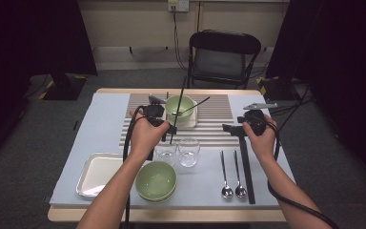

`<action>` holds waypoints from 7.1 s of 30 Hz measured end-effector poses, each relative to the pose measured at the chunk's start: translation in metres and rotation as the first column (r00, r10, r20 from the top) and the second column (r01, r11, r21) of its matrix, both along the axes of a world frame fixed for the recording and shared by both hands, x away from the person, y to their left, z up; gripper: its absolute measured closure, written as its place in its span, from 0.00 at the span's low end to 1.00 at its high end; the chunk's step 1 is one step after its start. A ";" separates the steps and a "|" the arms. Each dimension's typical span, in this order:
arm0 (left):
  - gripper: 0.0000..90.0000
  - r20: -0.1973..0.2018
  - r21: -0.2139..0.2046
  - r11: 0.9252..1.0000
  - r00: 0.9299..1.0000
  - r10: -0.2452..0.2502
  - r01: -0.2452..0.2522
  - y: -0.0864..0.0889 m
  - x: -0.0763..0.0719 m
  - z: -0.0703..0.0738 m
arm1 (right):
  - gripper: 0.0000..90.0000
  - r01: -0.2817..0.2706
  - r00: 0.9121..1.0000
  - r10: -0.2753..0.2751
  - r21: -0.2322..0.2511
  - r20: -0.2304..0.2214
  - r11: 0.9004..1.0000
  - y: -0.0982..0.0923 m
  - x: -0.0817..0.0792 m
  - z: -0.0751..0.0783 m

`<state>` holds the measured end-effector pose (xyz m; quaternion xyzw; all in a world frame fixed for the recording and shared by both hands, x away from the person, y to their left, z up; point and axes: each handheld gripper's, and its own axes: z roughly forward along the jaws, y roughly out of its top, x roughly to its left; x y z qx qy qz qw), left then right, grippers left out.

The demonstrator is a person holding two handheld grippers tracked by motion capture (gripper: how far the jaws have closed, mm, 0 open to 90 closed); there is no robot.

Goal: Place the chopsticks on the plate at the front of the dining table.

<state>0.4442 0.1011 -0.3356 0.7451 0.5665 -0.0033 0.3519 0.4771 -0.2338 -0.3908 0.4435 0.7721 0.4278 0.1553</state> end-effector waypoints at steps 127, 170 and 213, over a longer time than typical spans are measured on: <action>0.97 0.001 0.022 0.994 0.994 0.106 -0.106 0.031 0.015 -0.003 | 0.22 0.103 0.992 -0.107 -0.059 -0.064 0.993 -0.076 -0.018 -0.057; 0.97 0.016 0.020 0.996 0.996 0.083 -0.083 0.031 0.013 -0.001 | 0.18 0.117 0.992 -0.123 -0.199 -0.019 0.973 -0.095 -0.031 -0.086; 0.97 0.040 0.017 0.986 0.986 0.164 -0.165 0.033 0.039 -0.009 | 0.18 0.121 0.992 -0.127 -0.200 -0.016 0.972 -0.095 -0.032 -0.088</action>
